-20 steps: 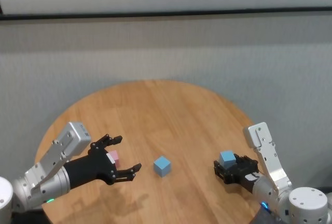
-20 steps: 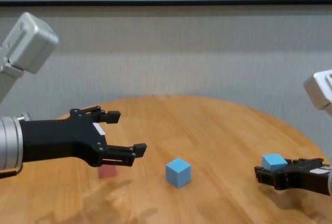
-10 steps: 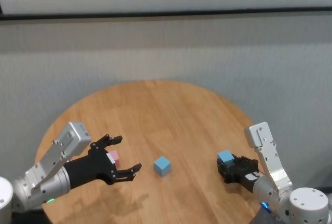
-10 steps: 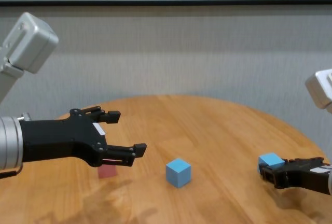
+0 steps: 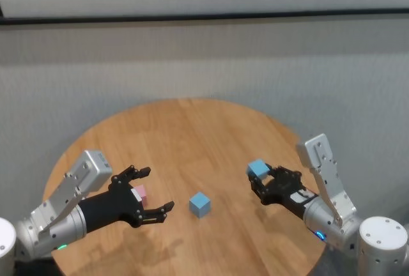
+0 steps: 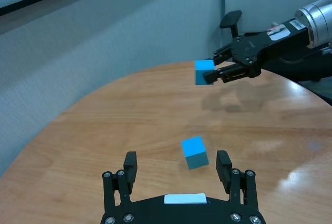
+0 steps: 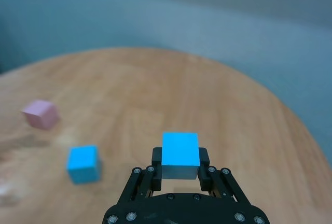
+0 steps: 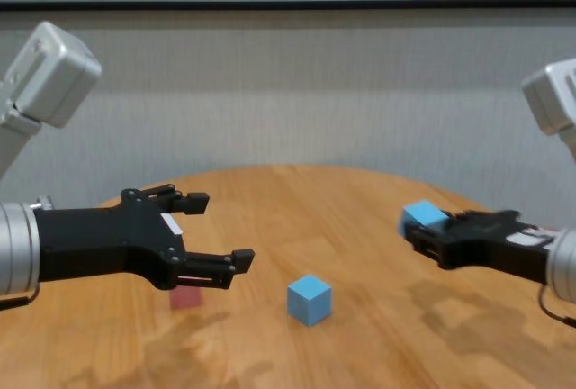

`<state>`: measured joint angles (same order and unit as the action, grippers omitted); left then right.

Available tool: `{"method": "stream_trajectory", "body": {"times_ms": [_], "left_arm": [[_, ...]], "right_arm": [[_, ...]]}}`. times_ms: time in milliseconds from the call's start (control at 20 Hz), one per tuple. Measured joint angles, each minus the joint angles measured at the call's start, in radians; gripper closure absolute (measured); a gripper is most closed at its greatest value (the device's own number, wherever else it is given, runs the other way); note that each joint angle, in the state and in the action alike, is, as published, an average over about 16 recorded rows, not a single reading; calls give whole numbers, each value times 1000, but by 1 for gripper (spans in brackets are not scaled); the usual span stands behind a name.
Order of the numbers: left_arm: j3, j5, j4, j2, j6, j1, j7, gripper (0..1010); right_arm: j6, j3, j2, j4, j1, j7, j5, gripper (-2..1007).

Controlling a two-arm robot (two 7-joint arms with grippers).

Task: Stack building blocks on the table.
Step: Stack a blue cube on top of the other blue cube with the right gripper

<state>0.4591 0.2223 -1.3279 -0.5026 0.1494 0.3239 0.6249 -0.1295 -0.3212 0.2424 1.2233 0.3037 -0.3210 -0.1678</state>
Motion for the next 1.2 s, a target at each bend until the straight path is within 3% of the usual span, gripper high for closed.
{"method": "stream_trajectory", "body": {"times_ms": [350, 650, 900, 1200], "left_arm": [[0, 0, 0, 0, 0, 0, 0, 10], [0, 0, 0, 0, 0, 0, 0, 10], [0, 0, 0, 0, 0, 0, 0, 10], [0, 0, 0, 0, 0, 0, 0, 10]], "right_arm": [[110, -40, -8, -83, 69, -129, -30, 633], [167, -77, -16, -163, 120, -210, -60, 633], [182, -104, -15, -201, 146, -251, -74, 633], [167, -139, -6, -208, 166, -276, -73, 633]]}}
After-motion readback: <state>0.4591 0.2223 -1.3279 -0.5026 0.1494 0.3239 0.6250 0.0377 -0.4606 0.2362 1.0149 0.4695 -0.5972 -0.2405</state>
